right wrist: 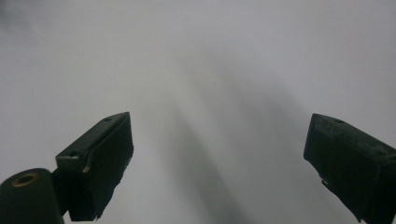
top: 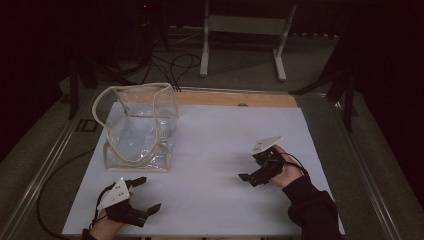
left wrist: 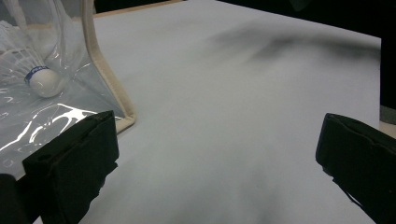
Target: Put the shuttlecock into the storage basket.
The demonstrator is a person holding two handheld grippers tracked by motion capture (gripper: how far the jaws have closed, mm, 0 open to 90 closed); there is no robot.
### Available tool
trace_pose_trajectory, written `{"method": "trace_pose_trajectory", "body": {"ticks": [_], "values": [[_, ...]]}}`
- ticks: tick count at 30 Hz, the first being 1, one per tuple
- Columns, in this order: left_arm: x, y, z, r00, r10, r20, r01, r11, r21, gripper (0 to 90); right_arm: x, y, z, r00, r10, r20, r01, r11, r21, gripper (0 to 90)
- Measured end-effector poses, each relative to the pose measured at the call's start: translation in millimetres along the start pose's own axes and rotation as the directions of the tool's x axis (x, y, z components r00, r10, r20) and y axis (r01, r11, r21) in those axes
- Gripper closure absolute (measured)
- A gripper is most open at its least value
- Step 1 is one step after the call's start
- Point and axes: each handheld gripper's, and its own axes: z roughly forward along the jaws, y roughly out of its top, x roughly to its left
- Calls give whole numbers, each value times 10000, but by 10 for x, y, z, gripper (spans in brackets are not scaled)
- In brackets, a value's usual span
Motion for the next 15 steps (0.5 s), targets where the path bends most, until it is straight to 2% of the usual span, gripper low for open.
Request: {"method": "trace_pose_trajectory", "body": {"ticks": [7, 10, 15], "values": [[-1, 0, 3, 10000, -1, -1, 1, 10000, 7, 5, -32, -172, -35, 9994, 328, 140, -325, 9993, -196, 83], [0, -2, 7, 10000, 3, -7, -3, 10000, 33, 5, -39, -288, -32, 9985, 523, 129, -523, 9986, -30, 83], [-2, -1, 8, 10000, 14, 0, -14, 10000, 31, 5, -25, -387, -37, 9982, 510, 327, -508, 9987, -75, 83]]}}
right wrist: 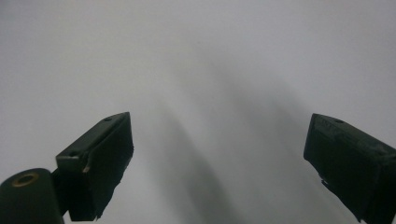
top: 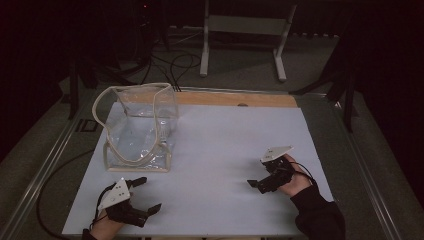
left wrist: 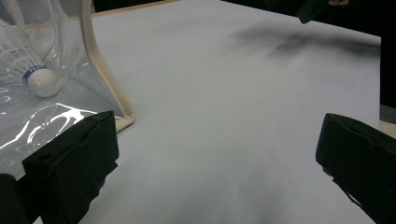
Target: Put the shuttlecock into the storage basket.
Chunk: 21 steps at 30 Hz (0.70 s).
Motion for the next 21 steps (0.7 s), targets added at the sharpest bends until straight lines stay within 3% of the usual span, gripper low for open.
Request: {"method": "trace_pose_trajectory", "body": {"ticks": [11, 21], "values": [[2, -1, 3, 10000, -5, 16, 5, 10000, 13, 5, -62, -263, -100, 9983, 538, 210, -528, 9977, -418, 83], [2, -3, 9, 10000, -11, 24, 11, 10000, 27, 5, -84, -521, -139, 9933, 1133, 222, -1102, 9878, -1099, 83]]}}
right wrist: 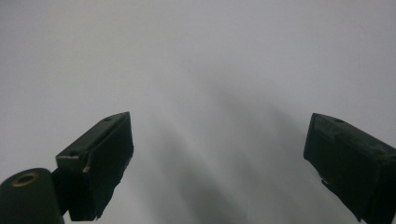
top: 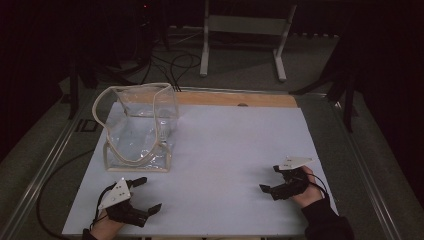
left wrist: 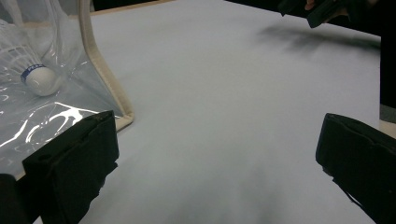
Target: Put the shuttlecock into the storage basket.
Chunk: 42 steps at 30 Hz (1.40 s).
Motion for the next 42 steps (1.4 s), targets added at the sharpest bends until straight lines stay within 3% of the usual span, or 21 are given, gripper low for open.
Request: {"method": "trace_pose_trajectory", "body": {"ticks": [15, 20, 42], "values": [[2, -4, 2, 10000, -24, 11, 24, 10000, 13, 5, -33, -215, -55, 9996, 283, 82, -276, 9971, -714, 83], [-1, -4, 3, 10000, 19, 45, -19, 10000, 13, 5, -34, -210, -12, 9998, 52, 179, -39, 9976, -687, 83], [-7, 0, -4, 10000, 38, 34, -38, 10000, 3, 5, -26, -244, 57, 9996, -99, 260, 118, 9972, -734, 84]]}}
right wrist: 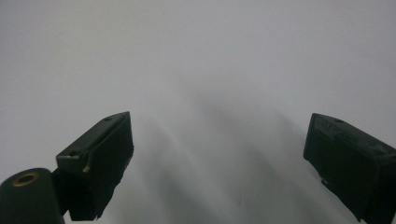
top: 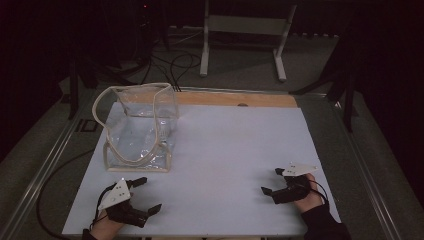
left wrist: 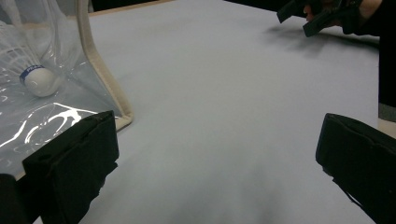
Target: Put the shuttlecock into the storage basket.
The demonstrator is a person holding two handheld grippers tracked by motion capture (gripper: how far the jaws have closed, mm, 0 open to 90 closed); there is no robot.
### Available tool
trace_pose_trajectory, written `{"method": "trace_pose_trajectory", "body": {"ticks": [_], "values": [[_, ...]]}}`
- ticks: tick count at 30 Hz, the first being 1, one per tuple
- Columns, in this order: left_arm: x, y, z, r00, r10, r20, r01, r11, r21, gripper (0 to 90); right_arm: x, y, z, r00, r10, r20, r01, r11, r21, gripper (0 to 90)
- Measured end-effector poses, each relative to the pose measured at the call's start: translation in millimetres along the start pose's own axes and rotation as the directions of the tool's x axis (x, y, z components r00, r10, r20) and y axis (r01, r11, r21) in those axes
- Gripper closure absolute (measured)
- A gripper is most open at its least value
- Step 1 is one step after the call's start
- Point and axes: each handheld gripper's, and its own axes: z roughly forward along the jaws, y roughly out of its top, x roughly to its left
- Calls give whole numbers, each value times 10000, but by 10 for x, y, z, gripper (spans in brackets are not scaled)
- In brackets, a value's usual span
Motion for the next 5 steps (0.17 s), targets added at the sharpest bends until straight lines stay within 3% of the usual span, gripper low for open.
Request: {"method": "trace_pose_trajectory", "body": {"ticks": [5], "values": [[3, -1, 2, 10000, -24, -12, 24, 10000, -7, 5, 0, -5, 0, 10000, 55, 44, -55, 10000, 9, 84]]}}
